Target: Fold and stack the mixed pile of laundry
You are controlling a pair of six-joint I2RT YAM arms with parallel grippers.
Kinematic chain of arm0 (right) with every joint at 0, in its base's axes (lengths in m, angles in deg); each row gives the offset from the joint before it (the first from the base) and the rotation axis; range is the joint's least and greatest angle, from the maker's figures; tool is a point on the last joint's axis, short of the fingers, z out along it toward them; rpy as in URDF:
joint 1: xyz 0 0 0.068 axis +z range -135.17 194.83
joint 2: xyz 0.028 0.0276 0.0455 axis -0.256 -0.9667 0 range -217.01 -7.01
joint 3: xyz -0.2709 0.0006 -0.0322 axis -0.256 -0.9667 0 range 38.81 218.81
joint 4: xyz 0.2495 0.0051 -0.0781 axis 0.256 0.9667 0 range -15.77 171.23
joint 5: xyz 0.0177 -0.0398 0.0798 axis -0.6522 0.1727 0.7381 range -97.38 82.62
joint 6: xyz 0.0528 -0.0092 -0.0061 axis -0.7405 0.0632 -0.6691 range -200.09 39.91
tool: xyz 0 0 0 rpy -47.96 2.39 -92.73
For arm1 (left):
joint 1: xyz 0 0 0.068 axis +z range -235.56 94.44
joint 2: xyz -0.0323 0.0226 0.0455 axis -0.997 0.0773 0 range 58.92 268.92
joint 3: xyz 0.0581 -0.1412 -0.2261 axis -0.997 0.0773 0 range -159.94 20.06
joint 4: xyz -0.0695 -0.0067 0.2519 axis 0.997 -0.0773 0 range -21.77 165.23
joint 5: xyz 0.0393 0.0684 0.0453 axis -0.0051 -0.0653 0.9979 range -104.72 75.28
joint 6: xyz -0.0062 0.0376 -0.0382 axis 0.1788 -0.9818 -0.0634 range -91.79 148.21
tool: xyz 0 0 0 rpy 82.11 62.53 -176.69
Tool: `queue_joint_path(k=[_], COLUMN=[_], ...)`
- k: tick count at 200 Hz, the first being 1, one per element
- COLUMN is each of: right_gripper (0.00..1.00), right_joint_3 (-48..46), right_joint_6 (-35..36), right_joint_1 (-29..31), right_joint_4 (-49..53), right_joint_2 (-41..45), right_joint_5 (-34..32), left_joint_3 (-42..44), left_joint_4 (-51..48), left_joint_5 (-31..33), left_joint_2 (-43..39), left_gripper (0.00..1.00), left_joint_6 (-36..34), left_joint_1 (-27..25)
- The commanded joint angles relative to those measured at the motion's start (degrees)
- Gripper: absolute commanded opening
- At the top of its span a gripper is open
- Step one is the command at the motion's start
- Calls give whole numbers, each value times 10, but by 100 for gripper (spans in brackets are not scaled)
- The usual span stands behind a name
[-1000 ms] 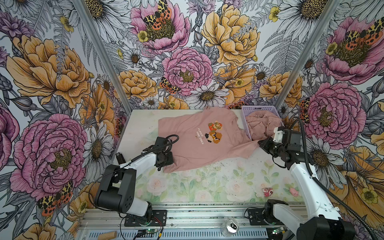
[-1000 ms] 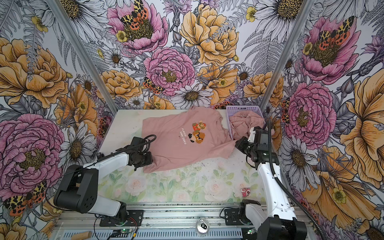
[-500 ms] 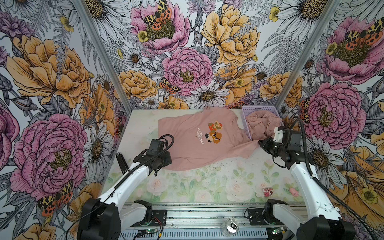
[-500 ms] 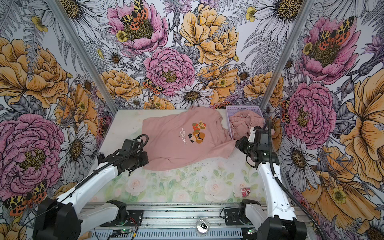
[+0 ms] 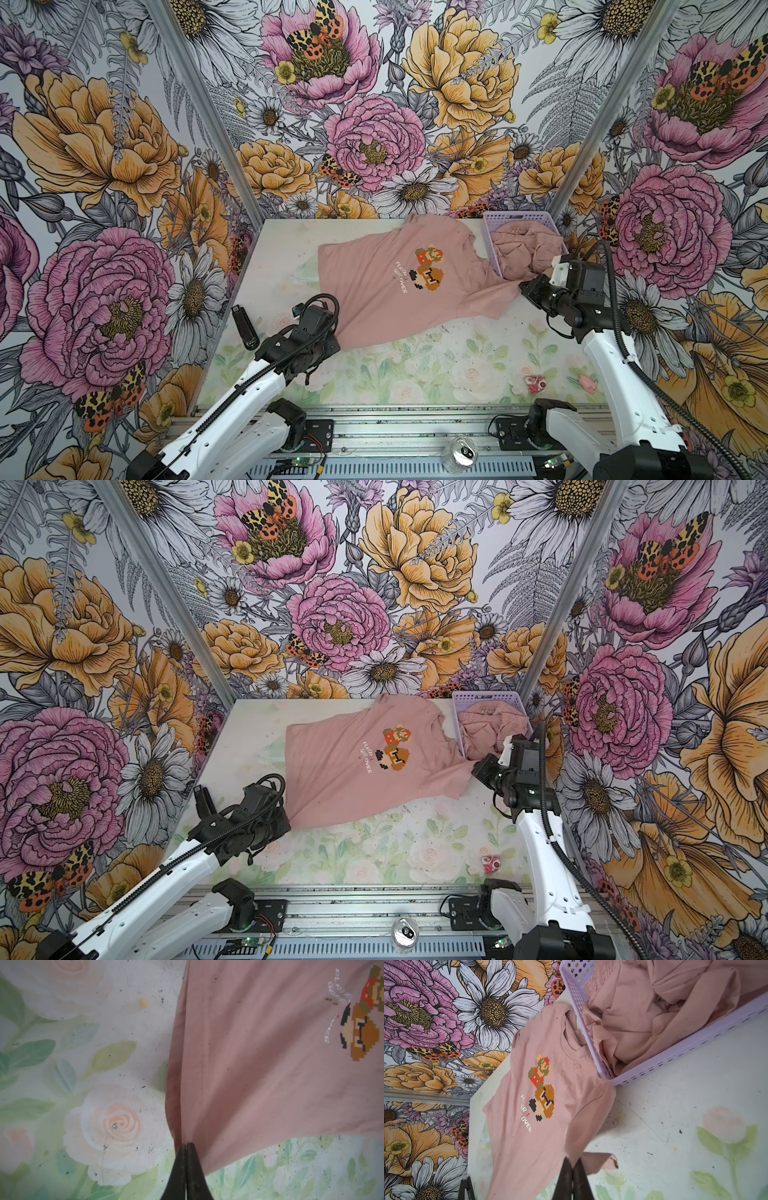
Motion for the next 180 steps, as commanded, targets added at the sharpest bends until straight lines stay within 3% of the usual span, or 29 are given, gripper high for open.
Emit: queue_joint_path(k=[1, 27, 62, 86, 93, 107, 125, 148, 180], right_gripper=[0, 0, 0, 0, 0, 0, 0, 0, 0], right_joint_3=[43, 71, 103, 119, 123, 130, 130, 125, 119], right_joint_6=[8, 29, 43, 45, 45, 45, 45, 45, 44], right_joint_1=[-1, 2, 14, 33, 37, 43, 45, 45, 46], right_joint_4=[-4, -22, -47, -63, -65, -64, -64, -64, -64], right_joint_2=[-12, -60, -135, -173, -179, -185, -182, -178, -176], right_joint_5=[-18, -19, -16, -16, -17, -20, -22, -23, -22], left_joint_3=[-26, -40, -87, -100, -104, -105, -96, -79, -65], left_joint_4=[28, 126, 200, 245, 250, 252, 246, 216, 156], left_joint_5=[16, -57, -99, -111, -117, -110, -123, -164, -182], left_joint_2=[28, 104, 241, 322, 336, 335, 307, 275, 263], left_gripper=[0, 0, 0, 0, 11, 42, 57, 57, 46], left_joint_6=[-53, -141, -252, -288, -289, -288, -279, -256, -238], left_joint_1=[30, 87, 127, 138, 146, 151, 166, 180, 155])
